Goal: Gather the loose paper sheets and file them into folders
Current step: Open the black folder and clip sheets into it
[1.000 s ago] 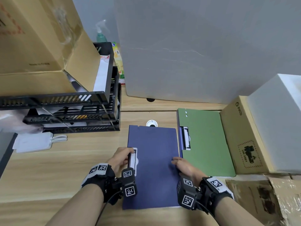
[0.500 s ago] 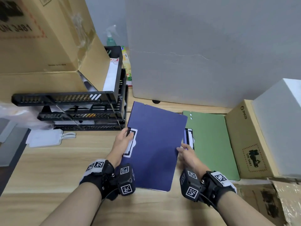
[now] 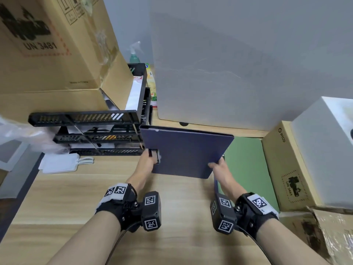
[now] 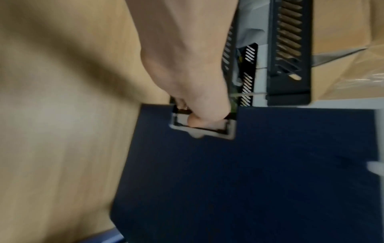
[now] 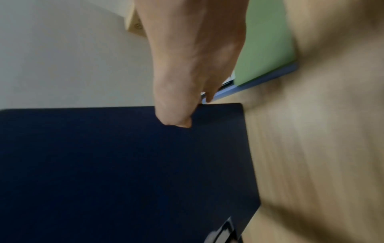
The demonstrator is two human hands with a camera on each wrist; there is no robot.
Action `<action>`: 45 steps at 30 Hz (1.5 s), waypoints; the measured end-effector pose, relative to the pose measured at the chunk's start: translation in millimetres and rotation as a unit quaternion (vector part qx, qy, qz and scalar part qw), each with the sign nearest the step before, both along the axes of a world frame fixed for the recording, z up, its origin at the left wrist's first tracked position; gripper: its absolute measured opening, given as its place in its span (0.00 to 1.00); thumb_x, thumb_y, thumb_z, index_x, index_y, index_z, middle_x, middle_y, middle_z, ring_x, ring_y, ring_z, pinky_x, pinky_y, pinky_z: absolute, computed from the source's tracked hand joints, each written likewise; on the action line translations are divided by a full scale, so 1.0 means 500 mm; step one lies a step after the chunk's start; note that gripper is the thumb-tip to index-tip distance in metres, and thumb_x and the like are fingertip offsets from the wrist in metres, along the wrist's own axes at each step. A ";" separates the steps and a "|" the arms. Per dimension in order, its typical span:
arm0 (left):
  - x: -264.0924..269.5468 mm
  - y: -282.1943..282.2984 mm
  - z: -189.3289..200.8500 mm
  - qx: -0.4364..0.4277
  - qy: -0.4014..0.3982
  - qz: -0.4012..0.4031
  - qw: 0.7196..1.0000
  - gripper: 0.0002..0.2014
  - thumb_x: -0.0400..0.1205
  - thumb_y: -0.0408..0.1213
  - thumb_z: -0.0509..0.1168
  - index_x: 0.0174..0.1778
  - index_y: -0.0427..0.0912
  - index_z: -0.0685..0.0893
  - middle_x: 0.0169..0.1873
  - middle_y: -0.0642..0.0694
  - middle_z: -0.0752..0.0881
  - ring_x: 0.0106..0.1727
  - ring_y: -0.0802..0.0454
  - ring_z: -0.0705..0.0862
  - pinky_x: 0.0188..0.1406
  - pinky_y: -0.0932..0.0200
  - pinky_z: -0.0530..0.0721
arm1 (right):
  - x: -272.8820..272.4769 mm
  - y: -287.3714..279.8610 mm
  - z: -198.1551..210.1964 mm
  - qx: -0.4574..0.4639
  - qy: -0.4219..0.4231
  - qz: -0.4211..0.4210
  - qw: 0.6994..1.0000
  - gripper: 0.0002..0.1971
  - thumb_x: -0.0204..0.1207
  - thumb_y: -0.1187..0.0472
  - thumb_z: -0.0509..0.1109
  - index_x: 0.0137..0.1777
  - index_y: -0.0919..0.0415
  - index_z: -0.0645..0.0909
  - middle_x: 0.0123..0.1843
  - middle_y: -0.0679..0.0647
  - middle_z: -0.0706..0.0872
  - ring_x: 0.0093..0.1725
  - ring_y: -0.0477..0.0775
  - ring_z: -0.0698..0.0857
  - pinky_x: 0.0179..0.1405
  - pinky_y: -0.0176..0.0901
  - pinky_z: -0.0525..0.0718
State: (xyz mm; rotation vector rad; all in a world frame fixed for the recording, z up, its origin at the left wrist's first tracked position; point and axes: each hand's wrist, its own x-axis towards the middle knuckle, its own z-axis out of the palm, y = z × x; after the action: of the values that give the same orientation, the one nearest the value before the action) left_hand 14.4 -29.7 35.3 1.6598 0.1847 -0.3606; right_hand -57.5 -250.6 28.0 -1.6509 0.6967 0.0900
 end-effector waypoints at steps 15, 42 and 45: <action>0.011 -0.107 -0.031 -0.018 -0.061 -0.055 0.996 0.13 0.86 0.26 0.59 0.63 0.44 0.79 0.54 0.56 0.87 0.55 0.62 0.85 0.52 0.71 0.82 | -0.008 -0.094 0.033 -0.051 -0.128 -0.128 0.982 0.09 0.87 0.66 0.55 0.58 0.58 0.76 0.51 0.47 0.84 0.48 0.44 0.82 0.43 0.21 0.77; -0.112 -0.439 -0.180 -0.051 0.146 -0.217 0.964 0.17 0.78 0.26 0.62 0.56 0.51 0.80 0.57 0.42 0.88 0.57 0.43 0.87 0.62 0.36 0.84 | -0.165 -0.286 -0.102 0.100 0.179 -0.024 0.978 0.21 0.85 0.61 0.59 0.77 0.51 0.73 0.68 0.43 0.74 0.66 0.43 0.71 0.61 0.39 0.63; -0.102 -0.446 -0.170 0.029 0.149 -0.253 0.956 0.21 0.76 0.30 0.58 0.64 0.52 0.77 0.63 0.36 0.80 0.57 0.45 0.83 0.57 0.49 0.86 | -0.168 -0.293 -0.113 0.102 0.179 -0.036 0.978 0.21 0.85 0.62 0.59 0.77 0.52 0.74 0.67 0.44 0.75 0.65 0.44 0.71 0.61 0.38 0.64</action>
State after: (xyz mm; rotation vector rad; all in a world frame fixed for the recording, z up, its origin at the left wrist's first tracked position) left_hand -36.7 -252.8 -50.0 1.6924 -0.0114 -1.0030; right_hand -141.6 -397.0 -28.4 -1.4229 0.9854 0.4027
